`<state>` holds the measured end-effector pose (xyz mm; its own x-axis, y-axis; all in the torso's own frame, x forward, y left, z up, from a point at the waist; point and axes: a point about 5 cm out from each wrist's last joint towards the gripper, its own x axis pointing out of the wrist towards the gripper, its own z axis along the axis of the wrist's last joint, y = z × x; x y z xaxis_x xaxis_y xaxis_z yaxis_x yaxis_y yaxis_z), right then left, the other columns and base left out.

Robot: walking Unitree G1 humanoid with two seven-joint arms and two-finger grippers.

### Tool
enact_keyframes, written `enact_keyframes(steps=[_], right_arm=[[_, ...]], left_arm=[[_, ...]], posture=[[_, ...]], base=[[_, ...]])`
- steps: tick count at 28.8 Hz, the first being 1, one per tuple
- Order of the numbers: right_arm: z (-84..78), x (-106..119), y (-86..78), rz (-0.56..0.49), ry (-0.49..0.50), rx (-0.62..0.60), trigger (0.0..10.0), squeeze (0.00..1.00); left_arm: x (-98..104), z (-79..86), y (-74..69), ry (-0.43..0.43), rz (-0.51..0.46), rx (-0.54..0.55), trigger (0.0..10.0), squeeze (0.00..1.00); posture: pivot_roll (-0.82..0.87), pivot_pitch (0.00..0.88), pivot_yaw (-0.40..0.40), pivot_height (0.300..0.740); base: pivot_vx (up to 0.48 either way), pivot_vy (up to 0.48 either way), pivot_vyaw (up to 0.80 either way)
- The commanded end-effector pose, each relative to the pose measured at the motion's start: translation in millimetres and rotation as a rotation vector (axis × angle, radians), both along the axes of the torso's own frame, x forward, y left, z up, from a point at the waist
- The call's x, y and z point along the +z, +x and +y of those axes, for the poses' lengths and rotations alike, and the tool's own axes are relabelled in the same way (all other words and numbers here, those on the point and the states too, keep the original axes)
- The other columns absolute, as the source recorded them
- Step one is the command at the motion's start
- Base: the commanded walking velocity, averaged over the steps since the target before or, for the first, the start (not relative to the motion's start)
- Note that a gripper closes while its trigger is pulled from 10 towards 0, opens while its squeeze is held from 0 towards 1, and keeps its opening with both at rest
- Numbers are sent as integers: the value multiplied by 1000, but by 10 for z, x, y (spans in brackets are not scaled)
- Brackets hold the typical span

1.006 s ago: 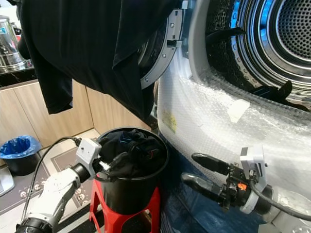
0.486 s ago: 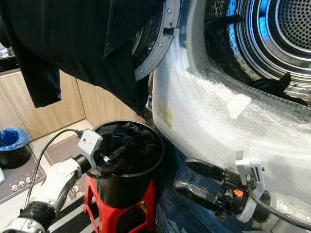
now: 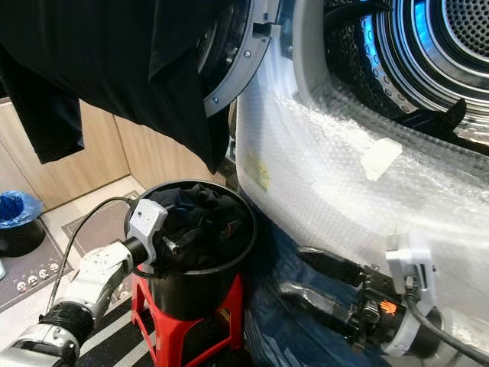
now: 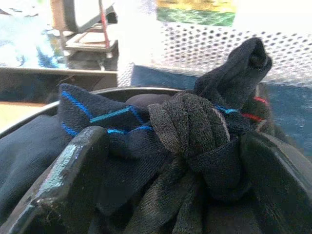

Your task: Clothes washing

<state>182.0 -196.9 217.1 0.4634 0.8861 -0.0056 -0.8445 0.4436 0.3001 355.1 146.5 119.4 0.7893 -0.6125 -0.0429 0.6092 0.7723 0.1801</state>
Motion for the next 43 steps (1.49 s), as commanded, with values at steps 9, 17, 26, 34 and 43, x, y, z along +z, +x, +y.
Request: enact_keyframes(steps=[9, 17, 26, 34, 43], right_arm=[[-4, 89, -47, -21, -6, -17, 10000, 0], [-5, 92, -55, -16, -1, -27, 10000, 0], [-2, 101, -44, -14, 9, -32, 10000, 0], [-2, 108, -34, -16, 11, -33, 10000, 0], [0, 112, -16, -19, 13, -35, 10000, 0]], left_arm=[[-28, -130, -46, 29, 14, -142, 10000, 0], [-31, -75, -41, 26, 24, -137, 4588, 0], [4, -1, -35, 4, 10, -123, 0, 0], [12, -1, -38, -4, 2, -123, 0, 0], [14, 5, -50, -7, -8, -126, 0, 0]], posture=[[-199, 219, -72, 740], [-189, 228, -67, 740], [-183, 230, -72, 740], [-182, 226, -75, 740], [-177, 223, -76, 740]], base=[[0, 0, 0], [0, 0, 0], [0, 0, 0], [0, 0, 0], [0, 0, 0]])
